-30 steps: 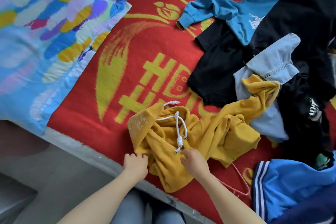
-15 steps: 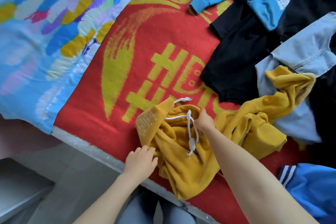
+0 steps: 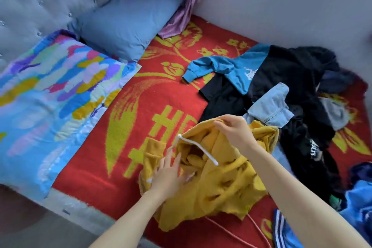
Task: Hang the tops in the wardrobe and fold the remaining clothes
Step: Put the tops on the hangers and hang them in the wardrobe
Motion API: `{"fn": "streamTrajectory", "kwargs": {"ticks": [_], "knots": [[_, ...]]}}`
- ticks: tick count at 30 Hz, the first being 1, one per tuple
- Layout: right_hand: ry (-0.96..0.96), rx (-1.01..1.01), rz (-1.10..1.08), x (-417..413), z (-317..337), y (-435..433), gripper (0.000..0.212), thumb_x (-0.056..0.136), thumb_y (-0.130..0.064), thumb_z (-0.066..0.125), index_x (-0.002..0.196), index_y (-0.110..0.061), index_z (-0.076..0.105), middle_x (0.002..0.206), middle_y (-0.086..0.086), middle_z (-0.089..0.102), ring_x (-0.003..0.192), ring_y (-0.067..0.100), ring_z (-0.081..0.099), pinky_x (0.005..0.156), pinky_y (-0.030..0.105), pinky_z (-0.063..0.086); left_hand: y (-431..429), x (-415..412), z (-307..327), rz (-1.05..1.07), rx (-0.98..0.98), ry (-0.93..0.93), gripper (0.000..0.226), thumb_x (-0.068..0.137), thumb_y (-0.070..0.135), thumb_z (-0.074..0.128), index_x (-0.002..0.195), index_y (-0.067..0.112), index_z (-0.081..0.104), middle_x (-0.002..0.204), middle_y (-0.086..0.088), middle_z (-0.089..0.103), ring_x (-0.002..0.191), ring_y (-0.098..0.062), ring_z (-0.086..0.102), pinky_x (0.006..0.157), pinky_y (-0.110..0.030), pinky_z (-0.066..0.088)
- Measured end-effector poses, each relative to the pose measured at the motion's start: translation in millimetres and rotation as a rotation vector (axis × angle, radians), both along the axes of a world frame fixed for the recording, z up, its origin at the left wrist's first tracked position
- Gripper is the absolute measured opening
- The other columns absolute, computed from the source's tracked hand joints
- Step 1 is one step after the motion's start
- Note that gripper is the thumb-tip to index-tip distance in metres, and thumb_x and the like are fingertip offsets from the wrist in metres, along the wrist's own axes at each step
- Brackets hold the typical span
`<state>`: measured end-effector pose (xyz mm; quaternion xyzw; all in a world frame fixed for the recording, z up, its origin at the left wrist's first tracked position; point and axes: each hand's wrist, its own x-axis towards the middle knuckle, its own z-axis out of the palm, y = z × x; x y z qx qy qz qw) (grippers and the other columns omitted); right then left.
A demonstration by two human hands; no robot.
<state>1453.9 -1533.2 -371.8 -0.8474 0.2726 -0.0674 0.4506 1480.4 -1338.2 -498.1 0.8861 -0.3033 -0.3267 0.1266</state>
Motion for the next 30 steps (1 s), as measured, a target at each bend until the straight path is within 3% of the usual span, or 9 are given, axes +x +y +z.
{"fn": "streamTrajectory", "kwargs": {"ticks": [3, 6, 8, 14, 17, 19, 22, 25, 30], "knots": [[-0.200, 0.007, -0.038, -1.9, 77.1, -5.7, 0.010, 0.089, -0.010, 0.060, 0.085, -0.012, 0.070, 0.072, -0.010, 0.063, 0.064, -0.005, 0.057, 0.061, 0.008, 0.045, -11.3, 18.6, 45.3, 0.012, -0.061, -0.029, 0.079, 0.087, 0.070, 0.023, 0.150, 0.029, 0.000, 0.158, -0.007, 0.000, 0.144, -0.026, 0.002, 0.112, -0.046, 0.020], [-0.416, 0.048, -0.056, -11.3, 152.2, -5.5, 0.015, 0.089, -0.007, 0.060, 0.080, -0.017, 0.068, 0.078, -0.002, 0.066, 0.074, 0.009, 0.061, 0.073, 0.025, 0.052, -17.0, 37.4, 93.6, 0.069, -0.265, -0.106, 0.131, 0.043, 0.097, -0.013, 0.150, 0.027, 0.012, 0.156, -0.008, 0.014, 0.143, -0.024, 0.011, 0.113, -0.039, 0.018], [-0.552, 0.074, -0.051, -23.2, 199.5, -1.7, 0.016, 0.089, -0.005, 0.059, 0.079, -0.016, 0.067, 0.076, 0.001, 0.065, 0.073, 0.013, 0.061, 0.072, 0.027, 0.053, -24.9, 51.7, 128.1, 0.141, -0.464, -0.163, 0.139, 0.038, 0.098, -0.013, 0.148, 0.022, 0.022, 0.153, -0.008, 0.025, 0.140, -0.022, 0.019, 0.111, -0.033, 0.019], [-0.802, 0.334, -0.061, -61.5, 252.9, -2.3, 0.015, 0.084, -0.017, 0.058, 0.076, -0.012, 0.070, 0.066, -0.002, 0.068, 0.062, 0.010, 0.064, 0.056, 0.022, 0.053, -50.7, 52.8, 204.8, 0.015, -0.868, -0.257, 0.089, 0.067, 0.075, 0.036, 0.138, 0.021, 0.044, 0.137, 0.001, 0.047, 0.123, -0.016, 0.041, 0.098, -0.026, 0.030], [-0.757, 0.376, -0.137, -72.2, 234.4, -7.9, 0.021, 0.085, -0.017, 0.059, 0.070, -0.013, 0.073, 0.067, 0.002, 0.068, 0.062, 0.014, 0.064, 0.058, 0.026, 0.055, -65.7, 36.9, 197.9, -0.241, -0.736, -0.296, 0.079, 0.065, 0.061, 0.041, 0.131, 0.020, 0.053, 0.138, 0.000, 0.048, 0.127, -0.018, 0.040, 0.107, -0.037, 0.032], [-0.731, 0.429, -0.193, -78.2, 217.8, -10.0, 0.020, 0.089, -0.015, 0.056, 0.076, -0.009, 0.070, 0.066, 0.003, 0.068, 0.061, 0.015, 0.064, 0.059, 0.027, 0.056, -68.8, 20.7, 184.9, -0.290, -0.668, -0.163, 0.063, 0.065, 0.051, 0.044, 0.113, 0.016, 0.064, 0.121, 0.004, 0.059, 0.115, -0.007, 0.046, 0.101, -0.029, 0.036], [-0.721, 0.534, -0.314, -83.1, 197.4, -15.8, 0.018, 0.095, -0.010, 0.050, 0.084, -0.004, 0.064, 0.062, 0.001, 0.068, 0.057, 0.012, 0.064, 0.055, 0.024, 0.055, -65.5, 4.9, 157.2, -0.235, -0.555, -0.098, 0.026, 0.081, 0.027, 0.051, 0.102, 0.019, 0.063, 0.116, 0.000, 0.062, 0.114, -0.019, 0.054, 0.095, -0.035, 0.043], [-0.715, 0.565, -0.424, -85.6, 179.6, -25.5, 0.019, 0.096, -0.010, 0.049, 0.084, -0.006, 0.063, 0.060, -0.001, 0.068, 0.055, 0.010, 0.063, 0.053, 0.022, 0.054, -58.8, -1.1, 139.8, -0.190, -0.505, -0.174, 0.032, 0.090, 0.016, 0.049, 0.120, 0.019, 0.059, 0.130, 0.001, 0.056, 0.119, -0.019, 0.052, 0.096, -0.028, 0.040], [-0.737, 0.598, -0.636, -91.5, 152.6, -52.7, 0.020, 0.096, -0.006, 0.049, 0.080, -0.010, 0.061, 0.055, -0.006, 0.066, 0.062, 0.010, 0.061, 0.054, 0.020, 0.053, -48.8, 0.6, 145.2, 0.009, -0.645, -0.253, 0.022, 0.091, 0.007, 0.046, 0.106, 0.014, 0.060, 0.109, -0.004, 0.065, 0.099, -0.029, 0.061, 0.085, -0.036, 0.040]]}}
